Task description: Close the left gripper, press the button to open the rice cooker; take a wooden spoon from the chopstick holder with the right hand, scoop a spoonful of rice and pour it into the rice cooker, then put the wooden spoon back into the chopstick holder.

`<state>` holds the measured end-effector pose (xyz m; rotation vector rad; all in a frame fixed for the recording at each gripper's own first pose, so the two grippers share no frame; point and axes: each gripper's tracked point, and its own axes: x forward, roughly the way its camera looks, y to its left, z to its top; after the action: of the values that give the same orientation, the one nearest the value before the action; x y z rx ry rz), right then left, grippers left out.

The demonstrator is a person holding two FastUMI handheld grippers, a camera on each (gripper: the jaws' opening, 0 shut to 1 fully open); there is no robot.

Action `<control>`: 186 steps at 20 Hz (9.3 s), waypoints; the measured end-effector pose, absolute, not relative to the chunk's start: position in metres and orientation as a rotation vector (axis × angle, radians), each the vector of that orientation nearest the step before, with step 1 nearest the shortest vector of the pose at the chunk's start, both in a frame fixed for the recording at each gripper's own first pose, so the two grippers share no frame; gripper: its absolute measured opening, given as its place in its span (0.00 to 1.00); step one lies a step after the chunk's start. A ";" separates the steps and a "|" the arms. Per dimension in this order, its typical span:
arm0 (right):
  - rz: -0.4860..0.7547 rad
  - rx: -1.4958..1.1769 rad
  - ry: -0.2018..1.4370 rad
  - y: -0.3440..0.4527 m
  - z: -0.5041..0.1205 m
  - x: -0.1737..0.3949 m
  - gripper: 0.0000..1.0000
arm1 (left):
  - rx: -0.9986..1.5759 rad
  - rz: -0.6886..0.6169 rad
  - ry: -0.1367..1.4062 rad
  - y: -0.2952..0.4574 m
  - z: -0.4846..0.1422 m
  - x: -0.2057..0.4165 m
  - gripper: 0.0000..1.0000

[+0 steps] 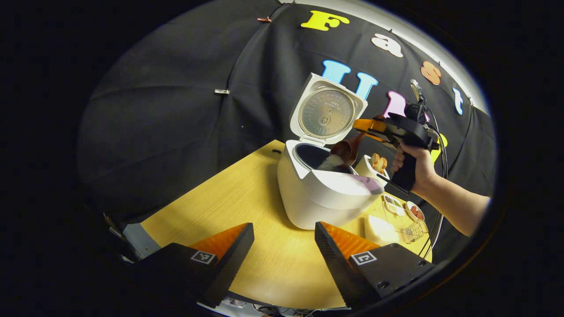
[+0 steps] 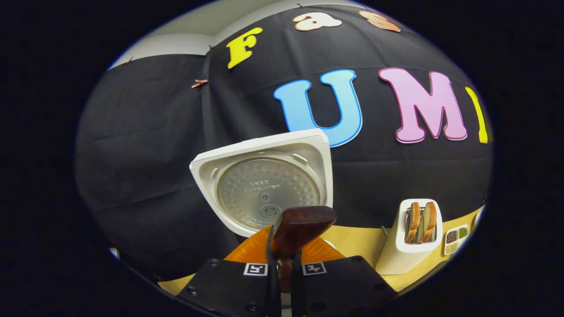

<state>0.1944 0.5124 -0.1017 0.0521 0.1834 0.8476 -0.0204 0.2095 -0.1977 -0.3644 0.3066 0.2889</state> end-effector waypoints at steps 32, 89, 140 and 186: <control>0.669 0.194 0.033 0.278 0.011 0.230 0.13 | -0.236 0.144 0.278 0.080 -0.153 0.030 0.96; 0.181 0.098 0.319 -0.120 -0.176 0.172 0.98 | -0.144 0.451 0.020 0.026 0.013 0.084 0.95; 0.223 -0.031 0.245 -0.008 -0.102 0.058 0.99 | -0.128 0.428 0.386 0.181 0.005 0.268 0.99; 0.109 0.050 0.088 -0.049 0.010 0.031 0.98 | -0.034 0.223 -0.034 0.035 0.048 0.016 0.95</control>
<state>0.0307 -0.0494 0.0097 0.0497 0.0879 0.1090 0.0156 0.0349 0.0476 -0.0337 -0.0340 0.2235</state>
